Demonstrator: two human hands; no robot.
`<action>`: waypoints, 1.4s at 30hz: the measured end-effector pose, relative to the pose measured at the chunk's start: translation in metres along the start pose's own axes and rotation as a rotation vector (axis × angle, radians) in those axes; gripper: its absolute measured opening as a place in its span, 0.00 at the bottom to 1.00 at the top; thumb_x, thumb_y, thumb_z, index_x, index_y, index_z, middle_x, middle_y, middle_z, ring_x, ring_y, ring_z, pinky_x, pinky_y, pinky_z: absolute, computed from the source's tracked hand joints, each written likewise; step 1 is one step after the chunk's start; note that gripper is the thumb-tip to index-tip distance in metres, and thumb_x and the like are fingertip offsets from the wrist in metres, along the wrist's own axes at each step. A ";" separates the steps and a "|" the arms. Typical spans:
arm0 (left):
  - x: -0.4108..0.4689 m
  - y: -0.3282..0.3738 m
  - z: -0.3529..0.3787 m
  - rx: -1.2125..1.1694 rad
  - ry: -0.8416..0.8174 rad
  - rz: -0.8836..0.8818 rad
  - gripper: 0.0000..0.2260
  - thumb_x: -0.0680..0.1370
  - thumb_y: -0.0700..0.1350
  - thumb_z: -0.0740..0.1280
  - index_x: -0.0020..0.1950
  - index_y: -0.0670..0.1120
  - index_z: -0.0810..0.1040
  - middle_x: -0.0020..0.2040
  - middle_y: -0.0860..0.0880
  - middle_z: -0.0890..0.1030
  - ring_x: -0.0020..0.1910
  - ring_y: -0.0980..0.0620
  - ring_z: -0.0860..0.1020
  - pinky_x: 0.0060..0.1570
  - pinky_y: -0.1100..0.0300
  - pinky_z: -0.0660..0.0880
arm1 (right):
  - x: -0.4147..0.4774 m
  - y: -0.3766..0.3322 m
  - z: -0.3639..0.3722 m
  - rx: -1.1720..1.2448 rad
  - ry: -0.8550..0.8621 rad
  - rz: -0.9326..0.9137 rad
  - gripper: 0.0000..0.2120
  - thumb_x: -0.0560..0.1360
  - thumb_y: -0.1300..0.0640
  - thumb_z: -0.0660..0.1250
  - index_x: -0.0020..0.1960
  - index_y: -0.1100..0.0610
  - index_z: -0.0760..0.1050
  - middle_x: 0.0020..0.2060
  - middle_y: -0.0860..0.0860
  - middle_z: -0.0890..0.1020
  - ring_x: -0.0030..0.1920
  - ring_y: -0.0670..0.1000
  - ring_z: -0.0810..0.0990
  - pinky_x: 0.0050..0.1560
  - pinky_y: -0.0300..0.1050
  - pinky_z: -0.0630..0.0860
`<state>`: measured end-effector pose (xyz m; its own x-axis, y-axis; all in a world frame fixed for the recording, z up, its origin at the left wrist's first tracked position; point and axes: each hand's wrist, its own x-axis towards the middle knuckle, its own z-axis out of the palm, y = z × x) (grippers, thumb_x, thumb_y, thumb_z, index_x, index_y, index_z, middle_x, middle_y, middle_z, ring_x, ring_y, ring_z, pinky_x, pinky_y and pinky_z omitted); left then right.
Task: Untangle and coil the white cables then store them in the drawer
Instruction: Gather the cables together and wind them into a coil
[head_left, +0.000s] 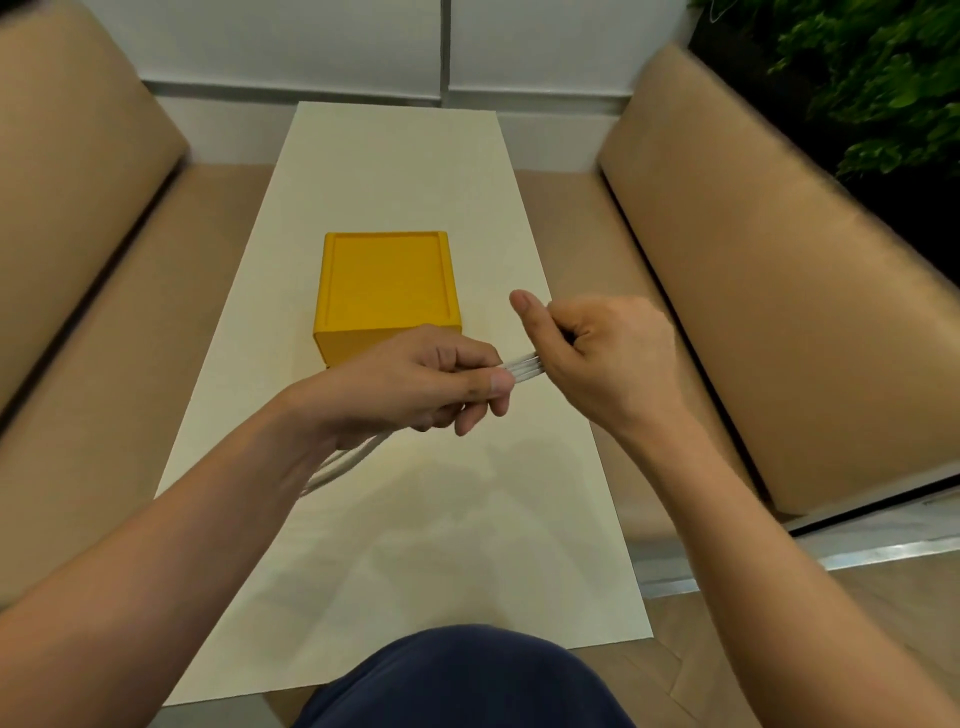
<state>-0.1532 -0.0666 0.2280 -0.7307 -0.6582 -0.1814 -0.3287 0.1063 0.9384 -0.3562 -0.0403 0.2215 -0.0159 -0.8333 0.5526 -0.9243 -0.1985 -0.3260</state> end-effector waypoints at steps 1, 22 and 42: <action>0.000 -0.001 0.000 -0.005 0.010 0.000 0.13 0.83 0.50 0.65 0.44 0.44 0.82 0.32 0.47 0.78 0.27 0.55 0.67 0.30 0.61 0.63 | 0.000 0.000 0.000 -0.014 0.058 -0.032 0.31 0.82 0.42 0.62 0.28 0.55 0.56 0.21 0.49 0.58 0.23 0.53 0.60 0.26 0.44 0.51; -0.002 0.004 0.016 0.176 0.110 -0.083 0.15 0.85 0.51 0.63 0.42 0.46 0.82 0.28 0.52 0.76 0.30 0.53 0.68 0.33 0.59 0.64 | -0.004 0.024 0.012 -0.037 0.251 -0.137 0.26 0.80 0.55 0.63 0.27 0.52 0.54 0.22 0.48 0.55 0.22 0.55 0.56 0.25 0.43 0.51; 0.000 0.008 0.017 0.248 0.082 -0.027 0.14 0.85 0.50 0.64 0.42 0.46 0.81 0.30 0.51 0.78 0.30 0.53 0.70 0.31 0.59 0.65 | -0.012 0.033 -0.020 0.097 -0.329 0.020 0.31 0.85 0.37 0.46 0.43 0.56 0.77 0.36 0.50 0.79 0.40 0.54 0.77 0.44 0.55 0.74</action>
<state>-0.1662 -0.0534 0.2308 -0.6720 -0.7203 -0.1719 -0.4916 0.2604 0.8310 -0.3942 -0.0271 0.2192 0.1047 -0.9563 0.2729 -0.8841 -0.2152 -0.4148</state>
